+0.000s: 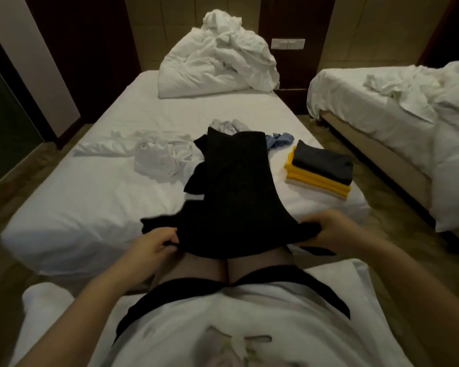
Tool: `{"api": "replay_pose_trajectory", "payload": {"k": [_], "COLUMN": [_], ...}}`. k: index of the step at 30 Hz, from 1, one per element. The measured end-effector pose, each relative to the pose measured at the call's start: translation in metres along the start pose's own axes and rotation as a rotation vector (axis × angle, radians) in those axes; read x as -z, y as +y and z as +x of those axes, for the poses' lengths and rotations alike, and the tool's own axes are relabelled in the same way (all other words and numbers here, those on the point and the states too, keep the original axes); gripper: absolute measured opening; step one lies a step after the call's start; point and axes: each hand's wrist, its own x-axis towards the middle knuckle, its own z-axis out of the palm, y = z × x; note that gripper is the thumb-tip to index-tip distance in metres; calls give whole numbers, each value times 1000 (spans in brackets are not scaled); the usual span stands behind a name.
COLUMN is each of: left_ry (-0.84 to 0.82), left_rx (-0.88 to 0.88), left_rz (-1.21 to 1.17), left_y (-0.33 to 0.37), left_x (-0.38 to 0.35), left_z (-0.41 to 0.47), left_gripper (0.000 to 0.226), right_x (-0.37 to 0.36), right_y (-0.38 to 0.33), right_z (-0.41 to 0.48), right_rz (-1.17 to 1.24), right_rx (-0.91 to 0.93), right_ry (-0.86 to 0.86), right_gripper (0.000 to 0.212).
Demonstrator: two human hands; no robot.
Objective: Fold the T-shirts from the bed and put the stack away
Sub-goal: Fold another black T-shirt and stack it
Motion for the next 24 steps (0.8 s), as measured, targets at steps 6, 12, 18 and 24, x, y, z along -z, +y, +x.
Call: {"api": "replay_pose_trajectory", "payload": {"k": [6, 12, 18, 24], "left_ry": [-2, 63, 112, 42], "left_rx": [57, 43, 38, 55], "left_rz": [-12, 16, 47, 156], "left_y": [-14, -18, -22, -20], "left_x": [-23, -20, -19, -12], "left_z": [-17, -18, -15, -8], "left_gripper": [51, 49, 66, 42], "right_x": [-29, -21, -48, -115], "right_y": [5, -3, -27, -31], "right_z": [-17, -21, 26, 64], "right_rz": [-16, -23, 54, -540], "right_rx": [0, -49, 51, 237], "right_ry": [-87, -432, -231, -331], "right_gripper": [13, 15, 23, 51]}}
